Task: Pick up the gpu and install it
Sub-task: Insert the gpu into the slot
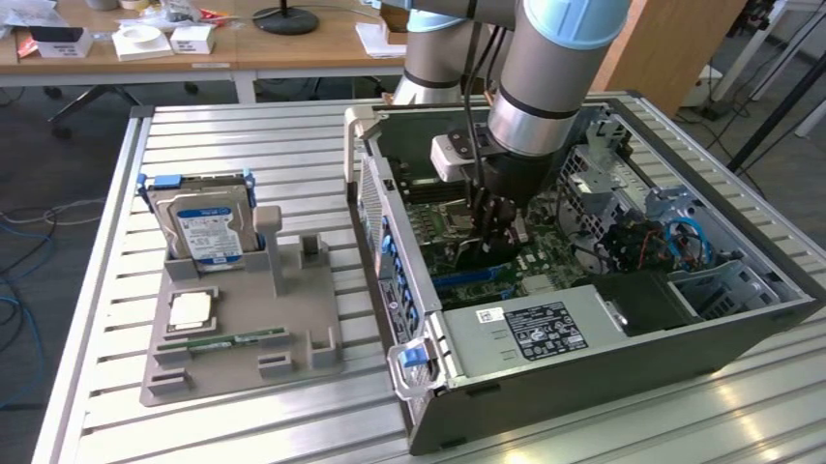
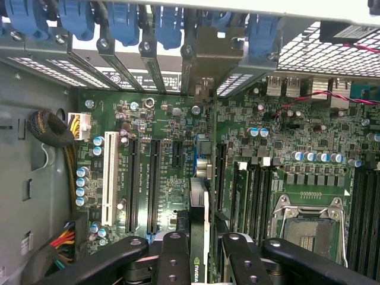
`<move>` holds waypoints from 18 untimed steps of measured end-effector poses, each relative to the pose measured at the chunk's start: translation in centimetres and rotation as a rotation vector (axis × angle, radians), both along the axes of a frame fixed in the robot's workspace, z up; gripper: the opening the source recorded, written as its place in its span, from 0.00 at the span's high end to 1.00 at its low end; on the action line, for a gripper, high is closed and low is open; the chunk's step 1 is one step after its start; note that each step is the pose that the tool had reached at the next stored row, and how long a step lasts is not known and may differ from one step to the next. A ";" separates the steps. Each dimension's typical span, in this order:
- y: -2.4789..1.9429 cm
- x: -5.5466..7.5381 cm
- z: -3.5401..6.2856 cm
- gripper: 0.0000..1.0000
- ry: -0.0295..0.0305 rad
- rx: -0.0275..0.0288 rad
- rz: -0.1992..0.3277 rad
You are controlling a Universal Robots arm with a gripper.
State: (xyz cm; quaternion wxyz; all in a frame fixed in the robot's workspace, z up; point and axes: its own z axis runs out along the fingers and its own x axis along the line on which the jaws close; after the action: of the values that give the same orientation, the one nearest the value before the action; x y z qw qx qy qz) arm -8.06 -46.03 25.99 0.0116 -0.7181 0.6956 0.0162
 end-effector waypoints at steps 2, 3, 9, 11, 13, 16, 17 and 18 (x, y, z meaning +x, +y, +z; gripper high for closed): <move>0.00 0.0 0.00 0.74 0.0000 0.0000 0.000; 0.00 0.0 -0.02 0.74 0.0001 -0.0001 0.000; 0.00 0.0 -0.08 0.74 0.0001 -0.0001 0.000; 0.01 0.0 -0.19 0.74 -0.0002 0.0005 0.000; 0.00 0.0 -0.18 0.74 0.0000 0.0000 0.000; 0.00 0.0 -0.20 0.74 0.0001 -0.0002 0.000; 0.00 0.0 -0.25 0.74 -0.0001 0.0002 0.000; 0.00 0.0 -0.30 0.74 0.0000 0.0002 0.000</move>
State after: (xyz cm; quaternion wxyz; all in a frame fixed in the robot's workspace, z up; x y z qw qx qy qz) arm -8.07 -46.03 25.69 0.0117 -0.7182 0.6956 0.0162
